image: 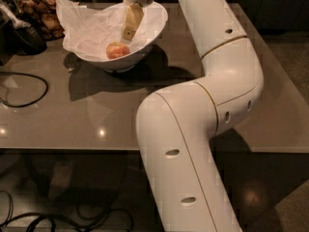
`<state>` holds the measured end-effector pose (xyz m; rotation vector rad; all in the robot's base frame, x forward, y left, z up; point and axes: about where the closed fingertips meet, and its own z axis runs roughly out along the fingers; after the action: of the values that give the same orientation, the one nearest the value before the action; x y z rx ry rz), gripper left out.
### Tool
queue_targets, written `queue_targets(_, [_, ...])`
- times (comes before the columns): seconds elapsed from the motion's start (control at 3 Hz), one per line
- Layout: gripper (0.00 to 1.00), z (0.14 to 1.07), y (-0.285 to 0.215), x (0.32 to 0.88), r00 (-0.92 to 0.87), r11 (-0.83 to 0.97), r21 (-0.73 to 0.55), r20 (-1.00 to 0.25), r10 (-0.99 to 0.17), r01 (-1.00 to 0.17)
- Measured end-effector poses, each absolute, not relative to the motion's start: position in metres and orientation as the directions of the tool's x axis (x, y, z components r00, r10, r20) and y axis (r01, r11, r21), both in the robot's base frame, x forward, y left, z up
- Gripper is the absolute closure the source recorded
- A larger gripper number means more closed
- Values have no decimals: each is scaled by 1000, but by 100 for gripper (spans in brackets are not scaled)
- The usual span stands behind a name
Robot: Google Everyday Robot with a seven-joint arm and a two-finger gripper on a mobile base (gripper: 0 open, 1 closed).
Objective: Pick apple from white bowl
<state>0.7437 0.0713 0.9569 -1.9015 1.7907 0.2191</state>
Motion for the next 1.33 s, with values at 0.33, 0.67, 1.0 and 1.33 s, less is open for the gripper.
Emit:
queue_targets(0.33, [8, 948, 80, 745, 125, -15, -244, -443, -888, -970])
queue_targets(0.67, [13, 939, 87, 746, 129, -28, -233, -433, -892, -972])
queue_targets(1.0, [20, 931, 90, 747, 127, -34, -219, -426, -896, -975])
queue_targets(1.33, [20, 924, 91, 748, 122, -36, -206, -421, -899, -978])
